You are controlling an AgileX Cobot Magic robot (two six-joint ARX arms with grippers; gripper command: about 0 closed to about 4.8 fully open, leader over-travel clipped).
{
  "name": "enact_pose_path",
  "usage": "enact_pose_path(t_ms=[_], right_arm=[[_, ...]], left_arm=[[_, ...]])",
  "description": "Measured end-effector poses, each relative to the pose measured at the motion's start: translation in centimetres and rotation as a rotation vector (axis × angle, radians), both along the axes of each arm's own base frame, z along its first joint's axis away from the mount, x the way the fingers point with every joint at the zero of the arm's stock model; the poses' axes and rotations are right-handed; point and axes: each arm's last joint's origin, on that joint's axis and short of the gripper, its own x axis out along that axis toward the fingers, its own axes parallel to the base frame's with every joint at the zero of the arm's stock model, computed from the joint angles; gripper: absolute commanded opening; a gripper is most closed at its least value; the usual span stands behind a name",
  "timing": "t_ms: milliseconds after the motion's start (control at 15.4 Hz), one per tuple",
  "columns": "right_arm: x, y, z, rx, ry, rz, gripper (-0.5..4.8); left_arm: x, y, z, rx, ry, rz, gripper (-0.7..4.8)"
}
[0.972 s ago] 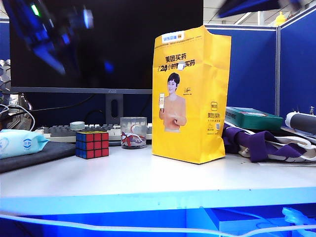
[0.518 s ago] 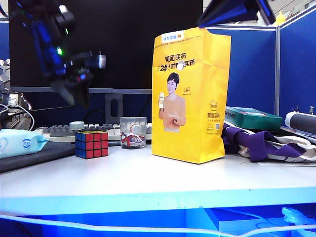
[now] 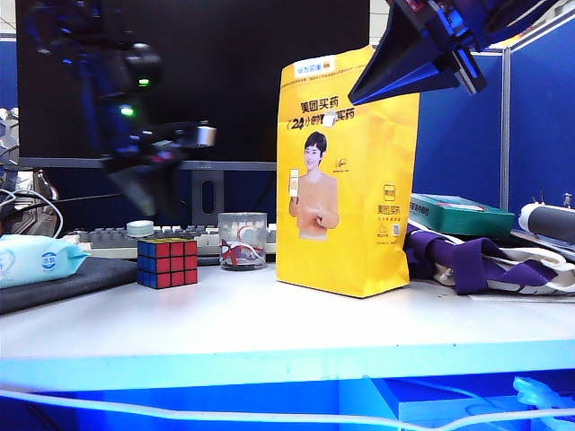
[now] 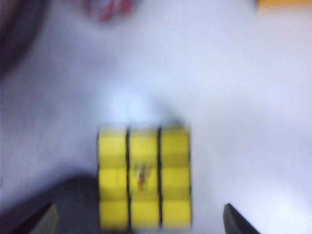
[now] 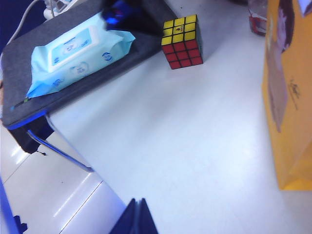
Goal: Pick up the Rubik's Cube and throw it into the yellow paper bag.
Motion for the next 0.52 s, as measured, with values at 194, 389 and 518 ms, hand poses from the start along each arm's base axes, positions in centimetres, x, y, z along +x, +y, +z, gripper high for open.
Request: enact_pose_path(t_ms=[194,389,518], right_arm=[[0.0,0.0,0.0,0.006,-0.005,0.018,-0.01],[0.0,0.0,0.0,0.005,-0.006,0.019,-0.01],[0.0,0.0,0.0,0.0,-0.013,0.024,-0.01]], left_arm=[[1.5,-1.8,-2.0,0.02,-0.002,0.041,4.79],[2.5,-1.8,-4.4,0.043,0.066,0.091,4.79],[2.6,-1.8,-5.0,0.066,0.084,0.115,4.79]])
